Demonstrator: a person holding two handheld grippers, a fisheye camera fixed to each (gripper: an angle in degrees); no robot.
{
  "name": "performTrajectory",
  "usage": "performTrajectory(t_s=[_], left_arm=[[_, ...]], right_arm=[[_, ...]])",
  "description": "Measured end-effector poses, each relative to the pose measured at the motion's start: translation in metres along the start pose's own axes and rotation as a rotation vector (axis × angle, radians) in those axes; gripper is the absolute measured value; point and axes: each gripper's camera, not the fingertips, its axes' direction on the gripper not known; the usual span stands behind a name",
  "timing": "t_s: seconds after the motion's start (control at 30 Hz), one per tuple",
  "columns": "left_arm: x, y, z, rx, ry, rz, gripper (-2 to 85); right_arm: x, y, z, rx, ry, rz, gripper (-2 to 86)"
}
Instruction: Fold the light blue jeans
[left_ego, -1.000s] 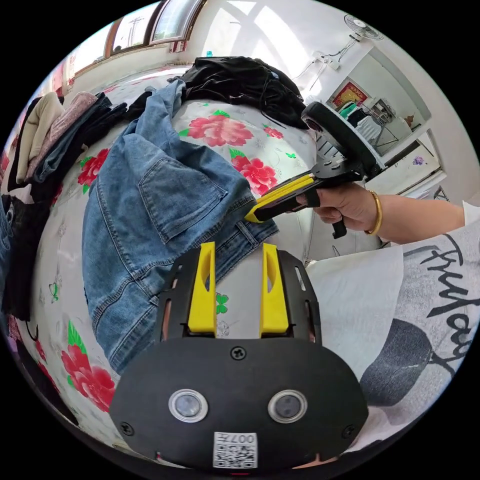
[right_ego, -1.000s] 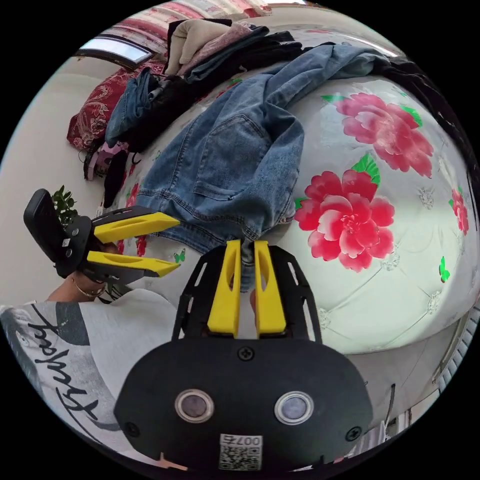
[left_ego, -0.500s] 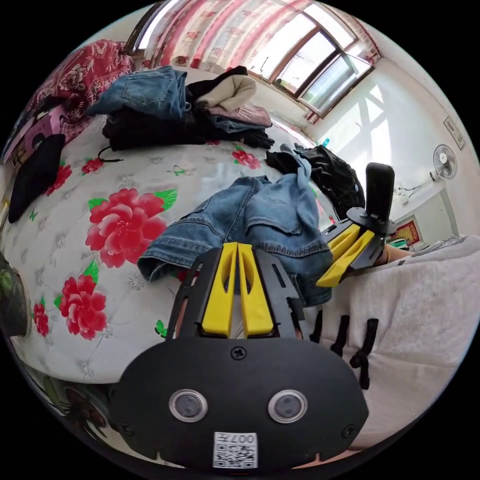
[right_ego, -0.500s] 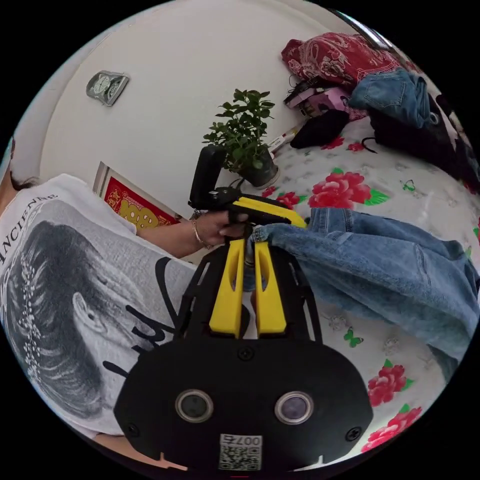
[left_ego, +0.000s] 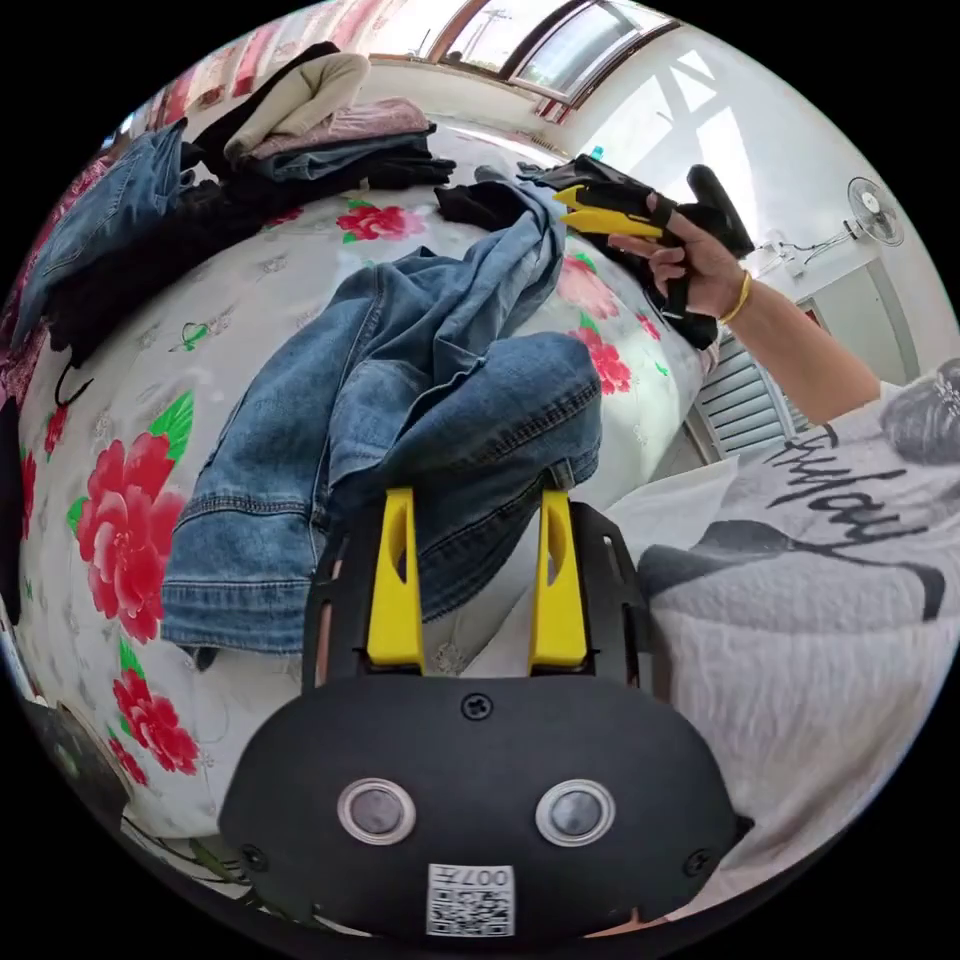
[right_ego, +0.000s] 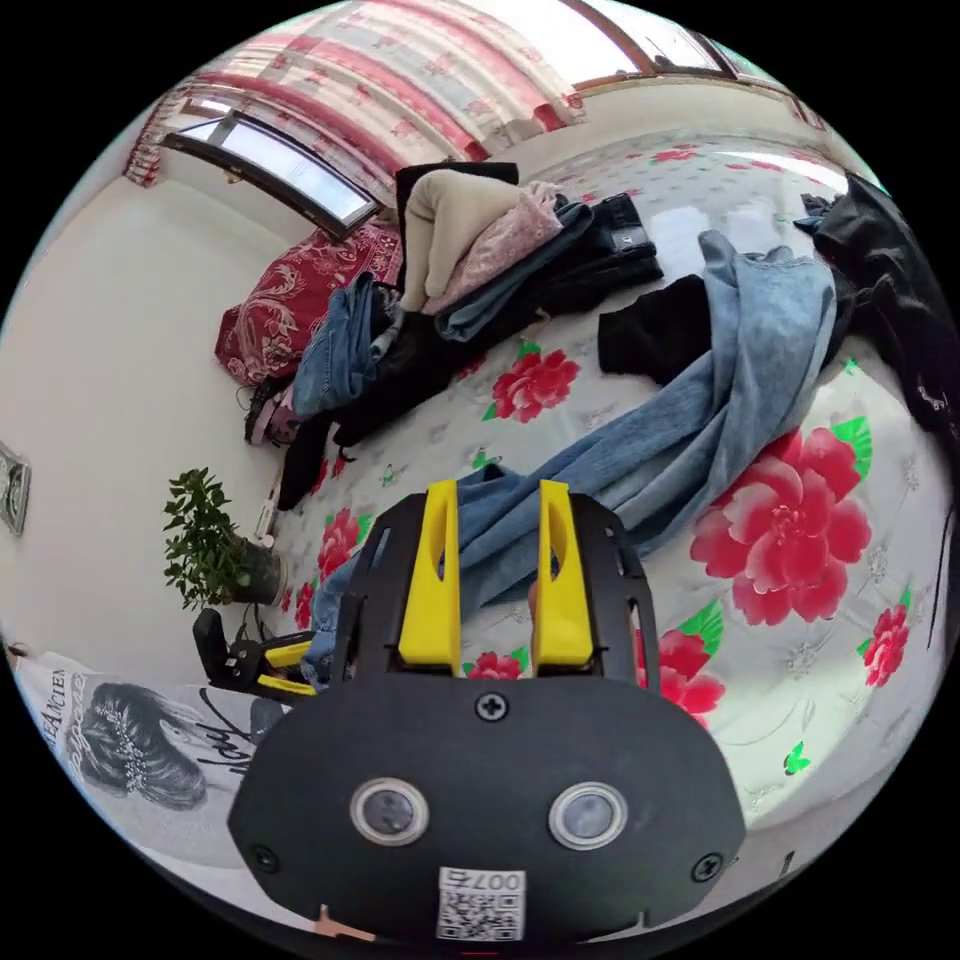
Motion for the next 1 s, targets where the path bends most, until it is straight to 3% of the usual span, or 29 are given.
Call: performTrajectory(t_s=[0.1,0.17,0.33,0.47,0.53,0.6,0.73,0.8,0.93,1.0], left_arm=[[-0.009,-0.032,0.037,-0.184,-0.065,-0.038,8.1],[-0.020,-0.038,0.032,-0.179,-0.071,-0.067,6.5],[-0.082,-0.034,-0.053,0.065,0.013,-0.342,5.2],[-0.136,-0.020,-0.148,0.401,0.117,-0.508,4.8],[-0.148,-0.030,-0.179,0.510,0.123,-0.497,4.7],[-0.147,-0.055,-0.222,0.598,0.028,-0.440,4.6],[-0.119,-0.078,-0.283,0.741,-0.082,-0.267,4.5],[-0.093,-0.067,-0.315,0.864,-0.123,-0.145,4.6],[-0.063,-0.029,-0.323,0.953,-0.186,-0.002,4.9],[-0.068,-0.006,-0.296,0.879,-0.144,-0.039,5.9]], right_arm=[[0.046,-0.036,-0.014,0.043,0.166,0.106,10.7],[0.068,-0.057,-0.014,0.055,0.231,0.151,11.1],[0.120,-0.105,0.011,0.031,0.394,0.249,10.2],[0.160,-0.132,0.057,-0.175,0.447,0.316,5.7],[0.155,-0.142,0.052,-0.124,0.431,0.264,3.6],[0.134,-0.150,0.011,0.110,0.291,0.149,2.0],[0.117,-0.142,-0.065,0.393,0.046,0.047,1.1],[0.106,-0.118,-0.108,0.540,-0.047,-0.116,1.2],[0.114,-0.065,-0.128,0.582,-0.095,-0.177,2.9],[0.134,-0.025,-0.103,0.475,-0.010,-0.062,4.9]])
